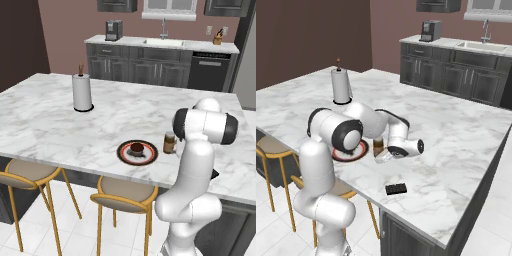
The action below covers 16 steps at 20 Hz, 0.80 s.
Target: Take the cinnamon bottle from the cabinet and place it on the dining table, next to the plate with the cupcake. Then take the chocolate from the dining counter and place it on the cupcake plate.
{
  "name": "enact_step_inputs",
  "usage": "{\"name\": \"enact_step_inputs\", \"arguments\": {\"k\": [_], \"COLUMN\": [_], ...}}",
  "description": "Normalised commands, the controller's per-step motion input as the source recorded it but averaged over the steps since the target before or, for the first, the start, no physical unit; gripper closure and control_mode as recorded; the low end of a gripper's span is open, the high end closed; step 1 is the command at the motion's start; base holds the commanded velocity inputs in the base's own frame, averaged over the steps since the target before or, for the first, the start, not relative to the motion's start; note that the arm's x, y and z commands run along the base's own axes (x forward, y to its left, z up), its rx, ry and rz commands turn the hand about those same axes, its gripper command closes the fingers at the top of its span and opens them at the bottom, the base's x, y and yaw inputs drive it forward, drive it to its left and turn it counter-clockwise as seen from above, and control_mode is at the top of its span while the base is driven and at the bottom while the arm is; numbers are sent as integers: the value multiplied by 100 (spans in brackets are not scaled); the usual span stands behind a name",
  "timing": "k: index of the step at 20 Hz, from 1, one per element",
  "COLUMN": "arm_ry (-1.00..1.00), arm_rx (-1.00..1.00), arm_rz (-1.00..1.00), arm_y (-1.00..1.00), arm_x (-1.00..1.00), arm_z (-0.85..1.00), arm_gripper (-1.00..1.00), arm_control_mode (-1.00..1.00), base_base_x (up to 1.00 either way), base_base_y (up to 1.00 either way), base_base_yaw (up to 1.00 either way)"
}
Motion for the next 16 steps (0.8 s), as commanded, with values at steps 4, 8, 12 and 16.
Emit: {"name": "enact_step_inputs", "arguments": {"k": [4, 8, 12, 16], "arm_ry": [-2, 0, 0, 13], "arm_rx": [0, 0, 1, 2], "arm_rz": [0, 0, -2, -12], "arm_y": [-5, -12, -30, -31], "arm_x": [-14, -14, -23, -37], "arm_z": [0, 7, 21, 36], "arm_gripper": [-100, -100, -100, -100], "arm_control_mode": [-100, -100, -100, -100], "base_base_x": [0, 0, 0, 0], "base_base_y": [0, 0, 0, 0], "base_base_yaw": [0, 0, 0, 0]}}
